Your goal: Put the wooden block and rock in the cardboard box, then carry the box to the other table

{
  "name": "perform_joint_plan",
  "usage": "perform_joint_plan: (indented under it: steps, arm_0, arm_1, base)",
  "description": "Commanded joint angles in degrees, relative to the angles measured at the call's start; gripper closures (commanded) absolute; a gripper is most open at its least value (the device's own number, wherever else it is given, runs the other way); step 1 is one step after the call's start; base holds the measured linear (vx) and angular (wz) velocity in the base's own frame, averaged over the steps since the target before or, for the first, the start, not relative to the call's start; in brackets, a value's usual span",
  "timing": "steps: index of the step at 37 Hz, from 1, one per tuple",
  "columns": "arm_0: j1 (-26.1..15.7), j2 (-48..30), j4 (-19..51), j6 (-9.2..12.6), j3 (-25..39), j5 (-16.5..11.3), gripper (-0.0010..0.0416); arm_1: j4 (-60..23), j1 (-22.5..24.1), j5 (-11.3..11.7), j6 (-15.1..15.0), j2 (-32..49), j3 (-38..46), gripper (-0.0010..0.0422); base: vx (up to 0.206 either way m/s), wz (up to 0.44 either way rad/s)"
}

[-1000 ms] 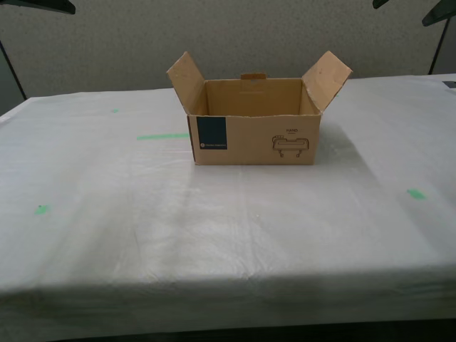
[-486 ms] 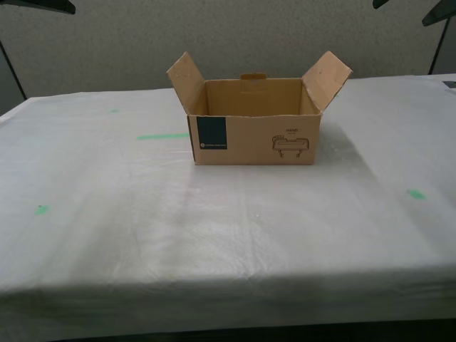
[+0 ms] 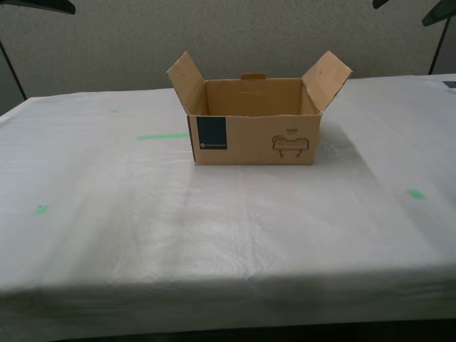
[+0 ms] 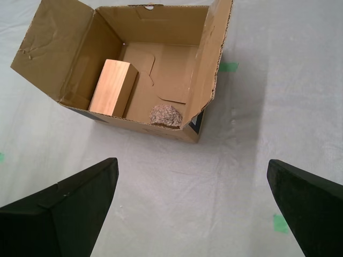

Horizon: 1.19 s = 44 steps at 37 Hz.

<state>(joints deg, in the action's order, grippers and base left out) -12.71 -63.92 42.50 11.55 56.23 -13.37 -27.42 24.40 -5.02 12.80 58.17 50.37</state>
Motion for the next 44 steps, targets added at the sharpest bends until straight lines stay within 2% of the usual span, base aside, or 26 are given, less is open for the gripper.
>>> perform_joint_plan:
  steps: [1, 44]
  arm_0:
    - [0.0, 0.0, -0.1, 0.0, 0.0, 0.2, 0.0019]
    - [0.0, 0.0, -0.1, 0.0, 0.0, 0.2, 0.0018]
  arm_1:
    - [0.1, 0.0, 0.1, -0.2, 0.0, 0.0, 0.0021]
    - [0.1, 0.0, 0.1, -0.2, 0.0, 0.0, 0.0021]
  base:
    - [0.0, 0.0]
    - [0.0, 0.0]
